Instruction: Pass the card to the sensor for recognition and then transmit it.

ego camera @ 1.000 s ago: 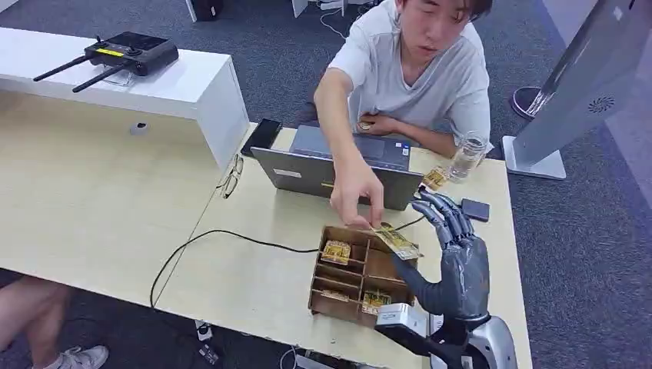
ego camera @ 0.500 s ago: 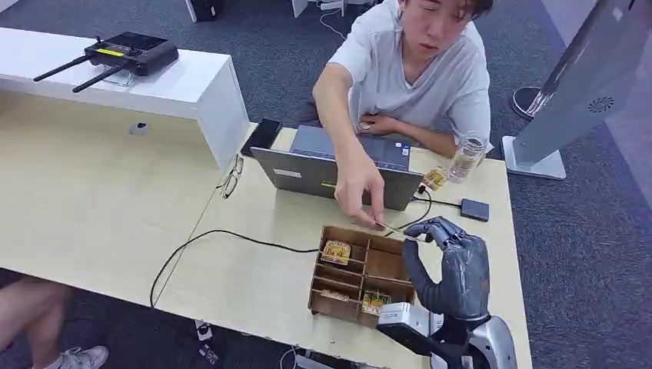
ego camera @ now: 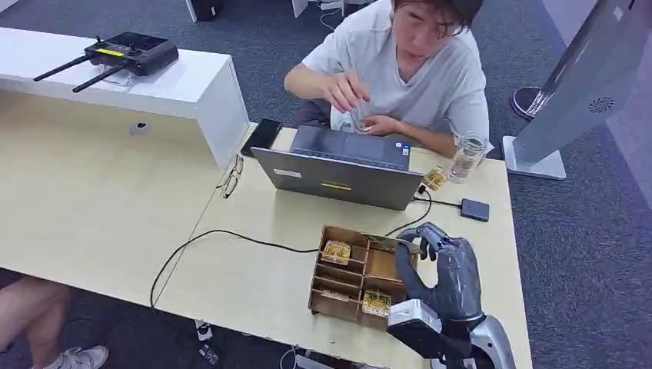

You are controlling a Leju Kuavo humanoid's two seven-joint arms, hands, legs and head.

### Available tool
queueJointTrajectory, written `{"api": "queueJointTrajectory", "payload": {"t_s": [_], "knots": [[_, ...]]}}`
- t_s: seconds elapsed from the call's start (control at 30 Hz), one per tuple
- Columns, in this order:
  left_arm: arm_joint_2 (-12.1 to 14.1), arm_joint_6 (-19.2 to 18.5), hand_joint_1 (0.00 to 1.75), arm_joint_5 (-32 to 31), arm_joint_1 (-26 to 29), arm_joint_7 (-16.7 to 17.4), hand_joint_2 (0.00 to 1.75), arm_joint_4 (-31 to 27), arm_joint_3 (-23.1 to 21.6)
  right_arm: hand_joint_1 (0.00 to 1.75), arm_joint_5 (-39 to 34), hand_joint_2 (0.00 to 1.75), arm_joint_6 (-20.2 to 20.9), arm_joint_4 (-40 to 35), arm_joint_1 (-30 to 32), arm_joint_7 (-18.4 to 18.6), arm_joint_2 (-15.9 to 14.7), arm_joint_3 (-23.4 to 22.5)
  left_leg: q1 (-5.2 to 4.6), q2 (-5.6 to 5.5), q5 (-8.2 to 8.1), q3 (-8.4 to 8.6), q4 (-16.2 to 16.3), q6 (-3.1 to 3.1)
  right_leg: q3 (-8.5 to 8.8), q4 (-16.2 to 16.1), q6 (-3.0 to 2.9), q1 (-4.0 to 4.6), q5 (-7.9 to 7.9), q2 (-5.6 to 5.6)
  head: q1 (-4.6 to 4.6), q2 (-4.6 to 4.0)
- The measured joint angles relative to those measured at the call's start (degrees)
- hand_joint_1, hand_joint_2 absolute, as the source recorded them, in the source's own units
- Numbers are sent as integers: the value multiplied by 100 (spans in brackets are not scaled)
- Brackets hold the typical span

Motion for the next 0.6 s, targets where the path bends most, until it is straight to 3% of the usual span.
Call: {"api": "queueJointTrajectory", "payload": {"t_s": [0.33,0.6], "knots": [[-22,-74,0,105,18,-109,0,0,13,175,-1904,175,1173,-373,592,-387,-244,-384,0,-3,0,-1,0,0,0,-1,0,0,0,-3,2,0],[-55,-72,0,151,26,-214,0,0,44,175,-3801,175,2506,-614,1156,-594,-570,-835,-1,-5,-1,-2,1,0,-1,-2,0,-1,0,-4,0,0]]}}
